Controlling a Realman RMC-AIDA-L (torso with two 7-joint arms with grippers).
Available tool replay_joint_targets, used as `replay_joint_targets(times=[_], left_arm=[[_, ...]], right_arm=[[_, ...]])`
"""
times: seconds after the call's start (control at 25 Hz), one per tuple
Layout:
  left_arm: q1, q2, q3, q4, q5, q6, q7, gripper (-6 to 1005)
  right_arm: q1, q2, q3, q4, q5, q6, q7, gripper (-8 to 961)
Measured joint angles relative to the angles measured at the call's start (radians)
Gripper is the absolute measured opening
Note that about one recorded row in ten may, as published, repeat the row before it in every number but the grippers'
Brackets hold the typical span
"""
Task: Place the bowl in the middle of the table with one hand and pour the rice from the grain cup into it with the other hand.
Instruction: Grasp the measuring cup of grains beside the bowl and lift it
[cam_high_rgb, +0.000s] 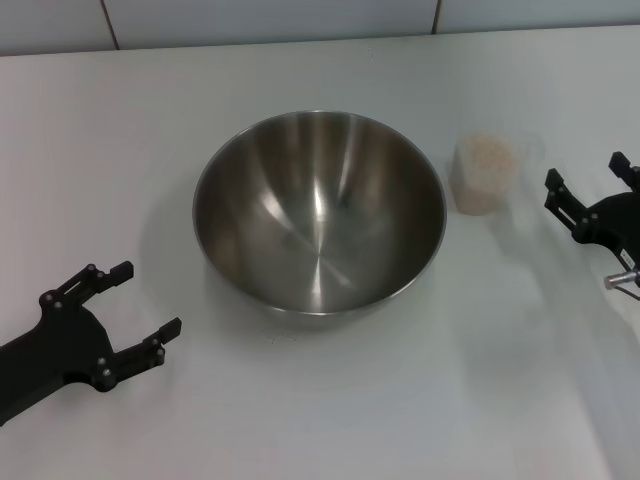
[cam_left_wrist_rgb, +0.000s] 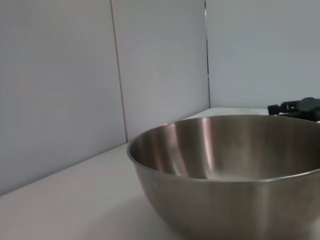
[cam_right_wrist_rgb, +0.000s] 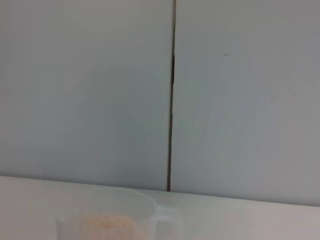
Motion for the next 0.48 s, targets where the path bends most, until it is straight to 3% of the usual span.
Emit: replay_joint_targets(times=[0.48], left_arm=[[-0.013,-0.007,-0.001,-0.001,0.023,-0.004,-0.004,865]], right_arm=[[0.04,0.0,-0.002,0.0,0.0,0.061,-0.001,834]])
